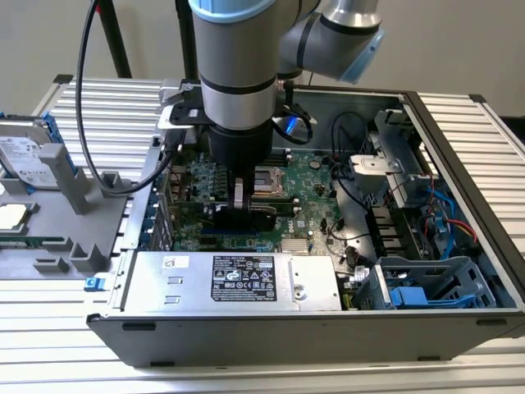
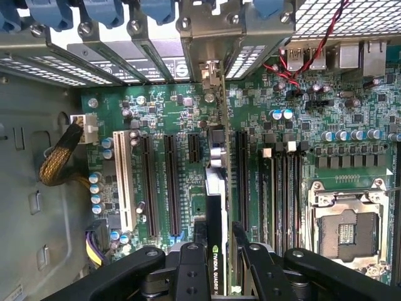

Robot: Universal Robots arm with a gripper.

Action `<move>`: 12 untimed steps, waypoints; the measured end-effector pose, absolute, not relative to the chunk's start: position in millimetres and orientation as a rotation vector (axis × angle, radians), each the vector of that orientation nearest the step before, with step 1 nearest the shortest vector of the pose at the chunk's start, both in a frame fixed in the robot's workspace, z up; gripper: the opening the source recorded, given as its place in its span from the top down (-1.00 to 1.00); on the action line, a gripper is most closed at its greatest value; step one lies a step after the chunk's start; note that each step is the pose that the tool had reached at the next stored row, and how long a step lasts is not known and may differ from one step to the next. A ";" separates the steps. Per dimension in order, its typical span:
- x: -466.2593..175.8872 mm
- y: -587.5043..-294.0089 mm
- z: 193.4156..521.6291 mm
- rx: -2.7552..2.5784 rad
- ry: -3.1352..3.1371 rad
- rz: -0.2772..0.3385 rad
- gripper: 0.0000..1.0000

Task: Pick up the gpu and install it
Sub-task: 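Insert the gpu into the slot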

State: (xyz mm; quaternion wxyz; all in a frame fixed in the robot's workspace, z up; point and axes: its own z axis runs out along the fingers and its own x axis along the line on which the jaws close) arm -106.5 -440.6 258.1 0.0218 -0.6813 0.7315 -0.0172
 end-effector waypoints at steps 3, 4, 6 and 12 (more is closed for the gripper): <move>-106.4 -441.9 258.0 -2.111 2.267 -0.053 1.00; -106.4 -442.5 258.0 -2.111 2.267 -0.053 1.00; -106.5 -443.0 258.0 -2.111 2.267 -0.053 1.00; -106.4 -443.5 257.6 -2.112 2.267 -0.053 1.00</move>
